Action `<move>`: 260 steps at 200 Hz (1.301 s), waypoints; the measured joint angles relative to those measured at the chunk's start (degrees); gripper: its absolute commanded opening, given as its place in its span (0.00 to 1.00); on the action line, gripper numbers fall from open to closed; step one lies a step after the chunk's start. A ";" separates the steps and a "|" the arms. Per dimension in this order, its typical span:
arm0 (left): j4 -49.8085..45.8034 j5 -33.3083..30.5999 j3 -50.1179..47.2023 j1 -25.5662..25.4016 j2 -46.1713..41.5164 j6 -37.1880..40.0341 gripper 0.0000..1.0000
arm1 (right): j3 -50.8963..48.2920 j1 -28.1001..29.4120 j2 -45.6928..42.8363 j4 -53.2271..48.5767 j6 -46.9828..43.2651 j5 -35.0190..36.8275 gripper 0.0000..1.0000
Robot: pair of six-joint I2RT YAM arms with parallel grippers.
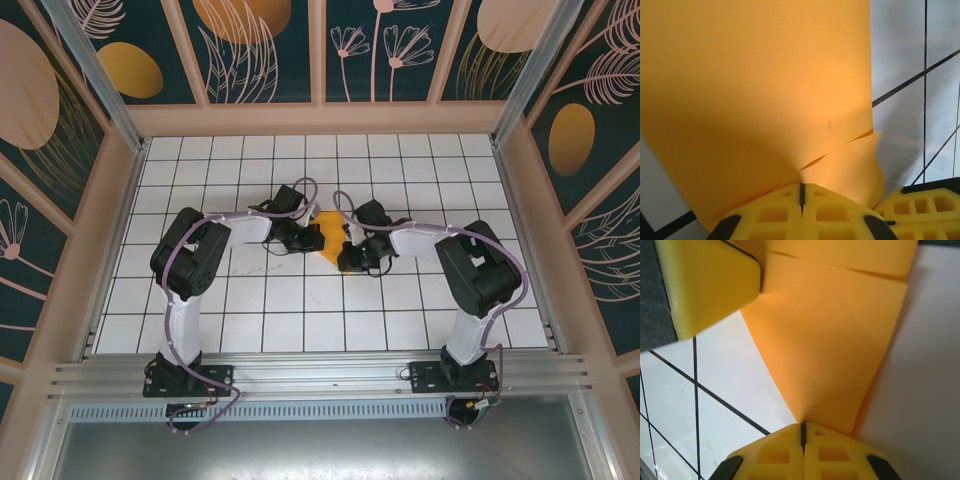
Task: Fold a paper plane with a square sheet of paper (fold left side to right side)
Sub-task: Third fold the triangle at the center of the table.
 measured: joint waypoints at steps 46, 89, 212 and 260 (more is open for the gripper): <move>-0.59 -0.24 0.42 -0.17 0.11 0.00 0.07 | -3.28 -1.29 -3.17 -1.11 0.24 0.31 0.00; -0.94 -0.59 0.66 -0.22 0.11 0.00 0.07 | -3.69 -2.01 -7.85 -7.23 0.22 0.59 0.00; -0.98 -0.63 0.70 -0.28 0.09 -0.02 0.13 | 3.26 -2.08 2.69 -1.92 3.04 -2.49 0.00; -1.09 -3.13 0.74 -0.68 -1.42 -0.02 0.16 | 3.67 -2.08 2.69 -2.80 2.99 -1.27 0.00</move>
